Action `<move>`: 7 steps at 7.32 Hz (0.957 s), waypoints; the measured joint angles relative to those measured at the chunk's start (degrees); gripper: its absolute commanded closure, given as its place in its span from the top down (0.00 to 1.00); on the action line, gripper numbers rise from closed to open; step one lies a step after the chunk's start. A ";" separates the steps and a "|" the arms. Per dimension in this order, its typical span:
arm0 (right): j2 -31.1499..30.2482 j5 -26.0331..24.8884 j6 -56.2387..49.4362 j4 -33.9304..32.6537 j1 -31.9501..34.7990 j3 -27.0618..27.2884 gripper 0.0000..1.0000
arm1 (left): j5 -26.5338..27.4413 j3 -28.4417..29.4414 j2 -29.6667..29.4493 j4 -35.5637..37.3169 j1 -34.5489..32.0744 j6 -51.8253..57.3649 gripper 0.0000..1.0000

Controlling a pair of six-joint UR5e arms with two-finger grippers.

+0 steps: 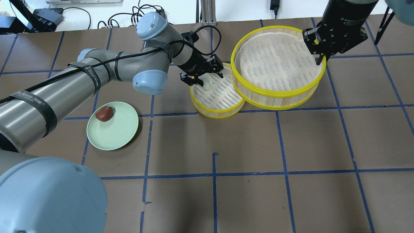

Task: Place buns in different layers of steamer
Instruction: 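Lower the white bun into the bottom tier and open the left gripper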

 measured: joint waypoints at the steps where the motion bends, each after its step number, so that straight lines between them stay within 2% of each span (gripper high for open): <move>1: 0.00 0.03 0.02 0.00 0.10 0.02 0.16 | -0.01 0.03 -0.02 0.03 0.00 0.05 0.82; 5: -0.06 0.82 0.14 -0.09 0.39 0.20 0.16 | 0.36 0.13 0.70 -0.06 0.03 0.95 0.84; 7: -0.01 0.99 0.65 -0.07 0.72 0.21 0.16 | 7.50 0.07 3.12 -1.77 1.35 4.01 0.91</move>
